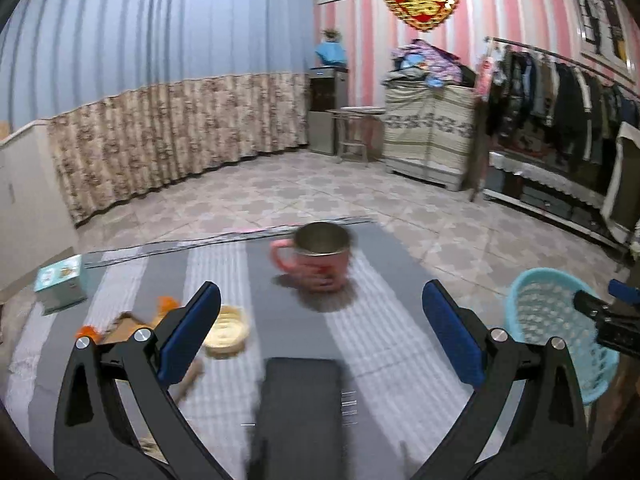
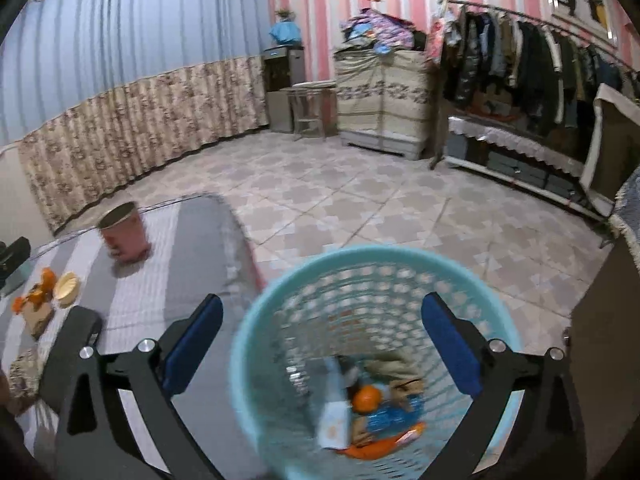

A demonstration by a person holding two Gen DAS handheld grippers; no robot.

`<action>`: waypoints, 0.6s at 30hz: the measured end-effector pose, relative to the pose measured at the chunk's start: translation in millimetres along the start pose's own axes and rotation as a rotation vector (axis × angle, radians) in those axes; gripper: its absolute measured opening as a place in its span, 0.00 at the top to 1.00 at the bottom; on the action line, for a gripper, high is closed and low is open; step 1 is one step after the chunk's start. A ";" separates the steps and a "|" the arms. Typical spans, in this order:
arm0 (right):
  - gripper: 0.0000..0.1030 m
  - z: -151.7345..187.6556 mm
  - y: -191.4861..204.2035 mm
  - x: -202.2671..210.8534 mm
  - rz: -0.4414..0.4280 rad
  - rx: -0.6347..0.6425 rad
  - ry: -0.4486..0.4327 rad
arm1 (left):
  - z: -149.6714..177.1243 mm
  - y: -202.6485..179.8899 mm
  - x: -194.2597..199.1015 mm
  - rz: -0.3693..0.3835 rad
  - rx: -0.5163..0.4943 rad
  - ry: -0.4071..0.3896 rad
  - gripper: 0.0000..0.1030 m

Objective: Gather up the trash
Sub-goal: 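Grasp the orange plastic lid with the left tool and lift it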

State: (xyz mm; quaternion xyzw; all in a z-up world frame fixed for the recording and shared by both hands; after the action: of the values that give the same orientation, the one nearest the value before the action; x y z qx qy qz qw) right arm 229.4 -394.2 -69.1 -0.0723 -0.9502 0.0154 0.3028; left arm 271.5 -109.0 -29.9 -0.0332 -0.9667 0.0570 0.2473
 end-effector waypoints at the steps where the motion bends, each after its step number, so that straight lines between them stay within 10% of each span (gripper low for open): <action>1: 0.05 0.1 10.2 -0.4 -0.014 0.010 0.000 | 0.2 13.5 0.1 -0.020 0.000 -0.001 0.05; 18: 0.04 17.5 108.5 -14.4 -0.031 0.164 0.039 | 21.5 231.8 -34.9 -0.263 0.066 0.149 0.05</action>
State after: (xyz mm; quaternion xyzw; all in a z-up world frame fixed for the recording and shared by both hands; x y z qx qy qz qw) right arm 244.8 -288.8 -99.6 -0.0326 -0.9407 0.0872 0.3262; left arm 300.0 115.6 -94.5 0.0977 -0.9393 0.0531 0.3245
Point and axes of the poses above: each gripper's, at about its wrist camera, not at the fingertips, and x roughly against the way its jaws point, y to its left, z to its underside, the point moved 5 cm from there along -x, roughly the way its jaws point, and after that the axes turned 10 degrees about x, right-handed, at the moved point
